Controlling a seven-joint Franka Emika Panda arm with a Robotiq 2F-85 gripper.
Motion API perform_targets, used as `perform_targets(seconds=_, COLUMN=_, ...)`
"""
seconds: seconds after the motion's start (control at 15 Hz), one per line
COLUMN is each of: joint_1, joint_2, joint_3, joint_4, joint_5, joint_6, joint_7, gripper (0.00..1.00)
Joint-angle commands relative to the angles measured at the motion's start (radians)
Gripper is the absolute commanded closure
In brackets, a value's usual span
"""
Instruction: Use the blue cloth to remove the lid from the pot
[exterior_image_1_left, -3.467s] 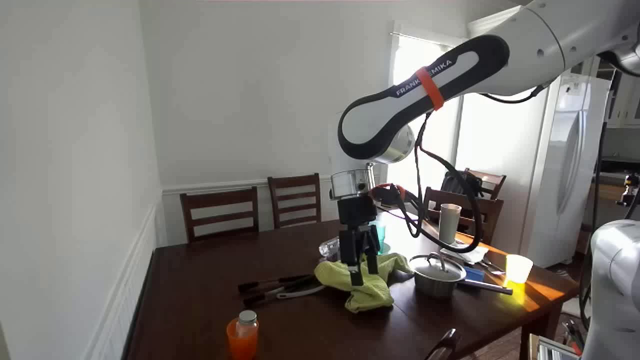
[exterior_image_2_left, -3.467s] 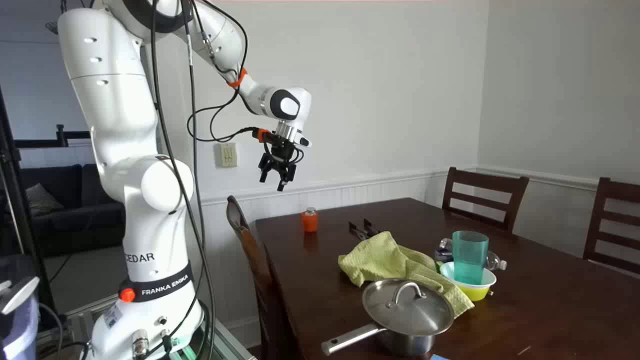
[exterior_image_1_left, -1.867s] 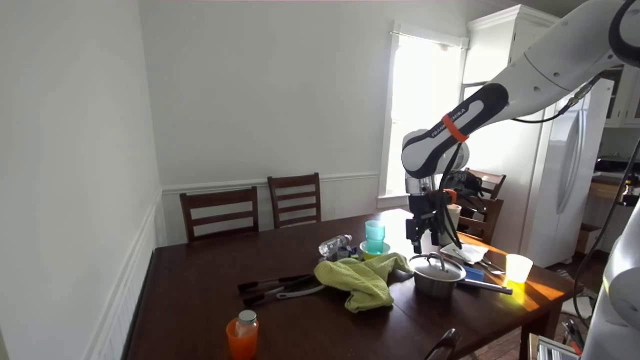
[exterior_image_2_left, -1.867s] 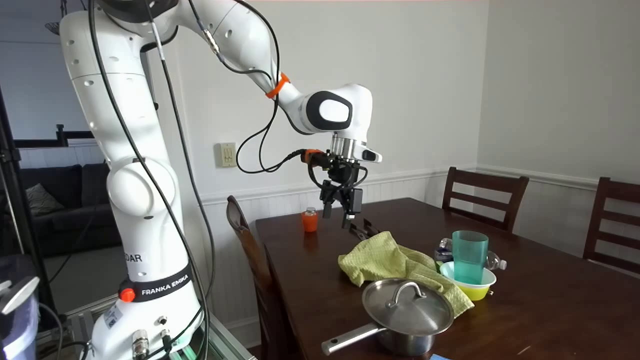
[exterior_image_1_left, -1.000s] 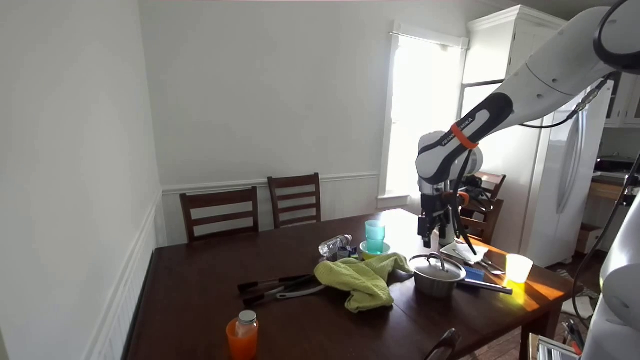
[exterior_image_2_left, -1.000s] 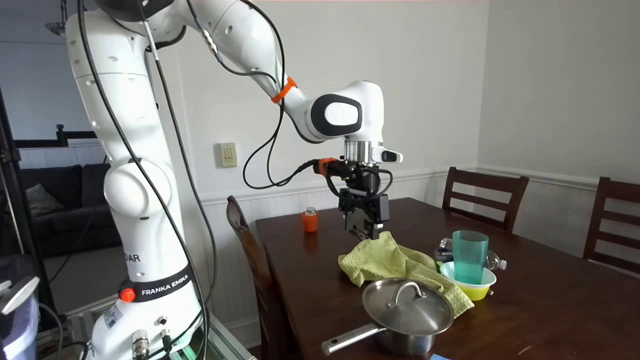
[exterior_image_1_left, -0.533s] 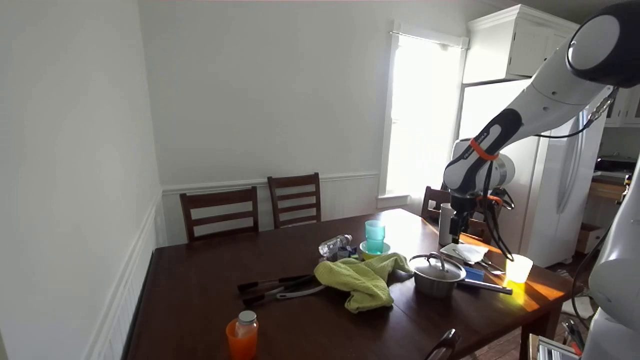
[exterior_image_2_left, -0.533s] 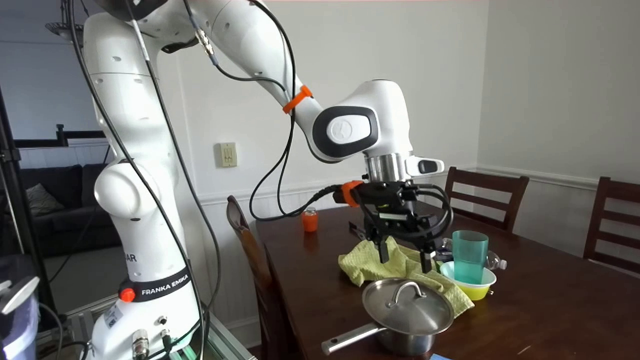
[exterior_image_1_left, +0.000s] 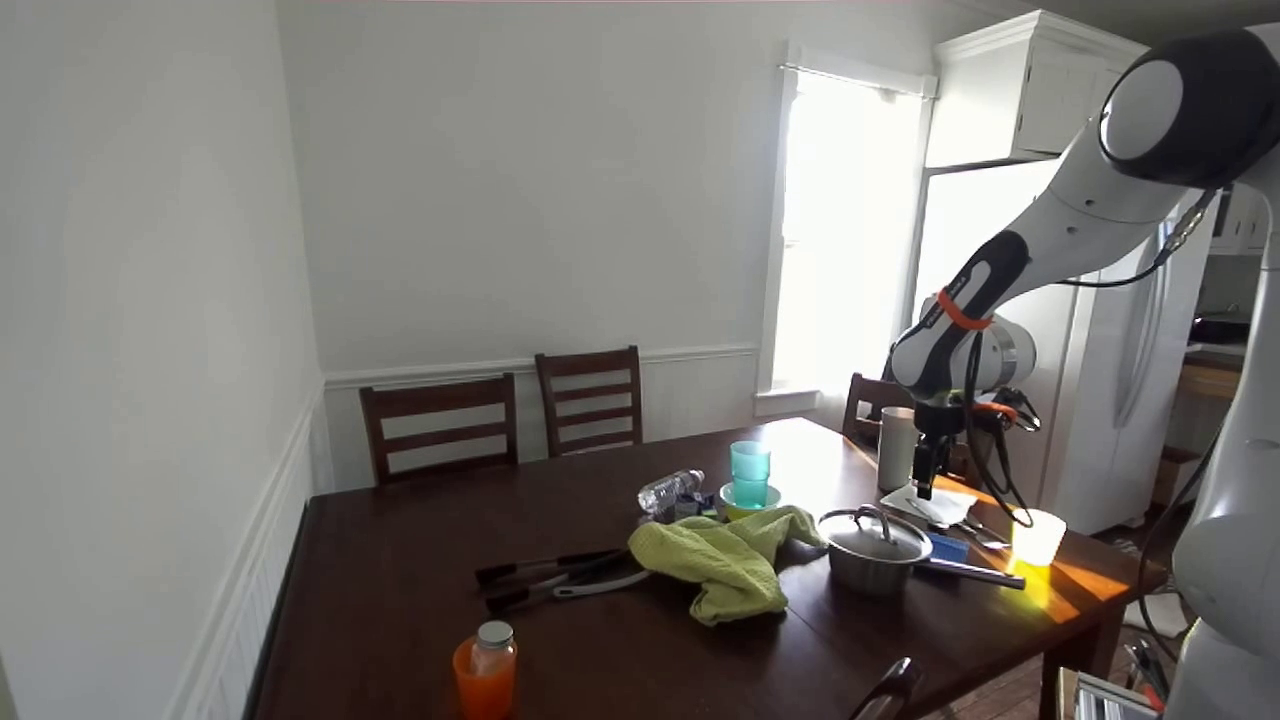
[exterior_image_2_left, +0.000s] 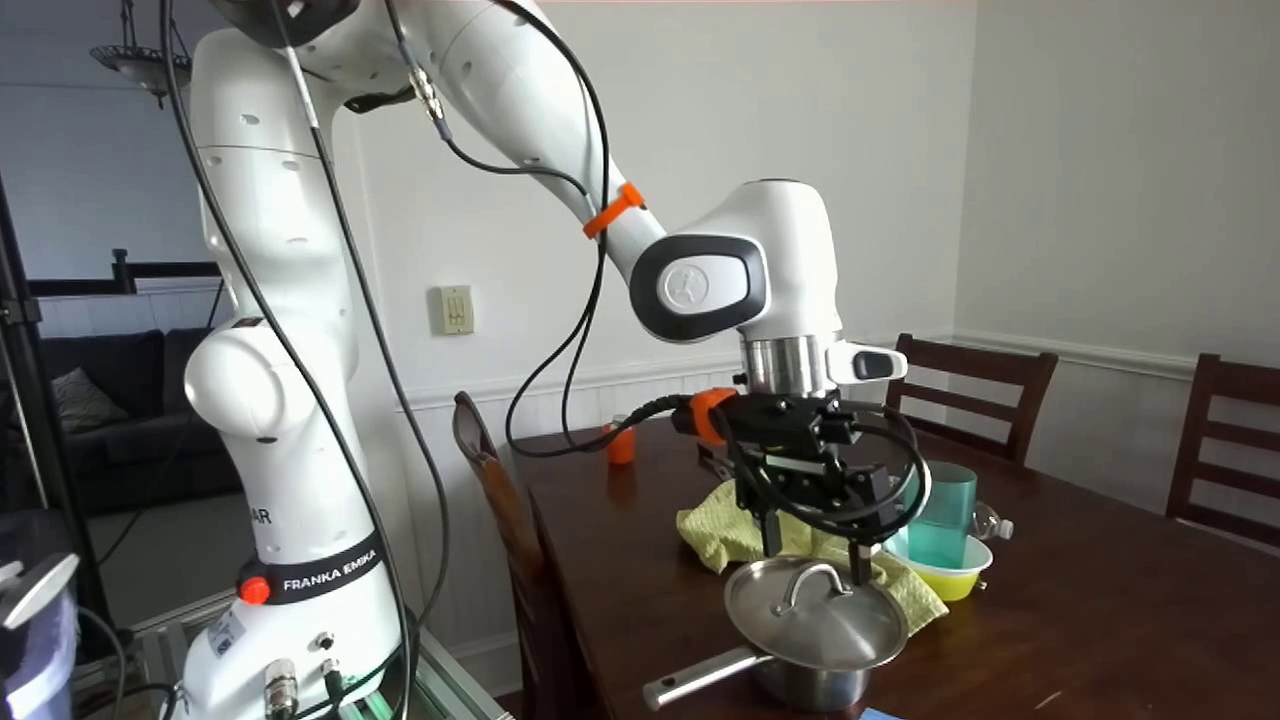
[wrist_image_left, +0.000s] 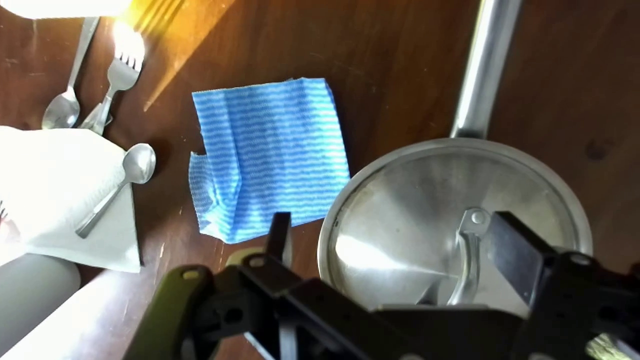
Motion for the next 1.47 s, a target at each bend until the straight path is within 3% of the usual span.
perform_targets(seconds=0.0, joint_1=-0.042, joint_2=0.087, joint_3=0.004, joint_4=0.067, joint_5=0.087, joint_6=-0.040, joint_7=-0.064, gripper=0.00)
perform_targets(seconds=0.33, joint_1=-0.153, joint_2=0.204, joint_3=0.035, joint_4=0.151, joint_5=0.193, joint_6=-0.038, joint_7=-0.245, gripper=0.00)
perform_targets(seconds=0.6, joint_1=-0.242, joint_2=0.294, joint_3=0.069, joint_4=0.237, joint_5=0.191, joint_6=-0.052, joint_7=-0.314, gripper=0.00)
perform_targets(seconds=0.93, joint_1=-0.386, joint_2=0.398, joint_3=0.190, joint_4=0.333, joint_5=0.261, joint_6=-0.026, joint_7=-0.453, gripper=0.00)
perform_targets(seconds=1.4, joint_1=-0.506, joint_2=0.498, joint_3=0.335, joint_4=0.388, joint_5=0.301, joint_6=0.010, joint_7=-0.516, gripper=0.00)
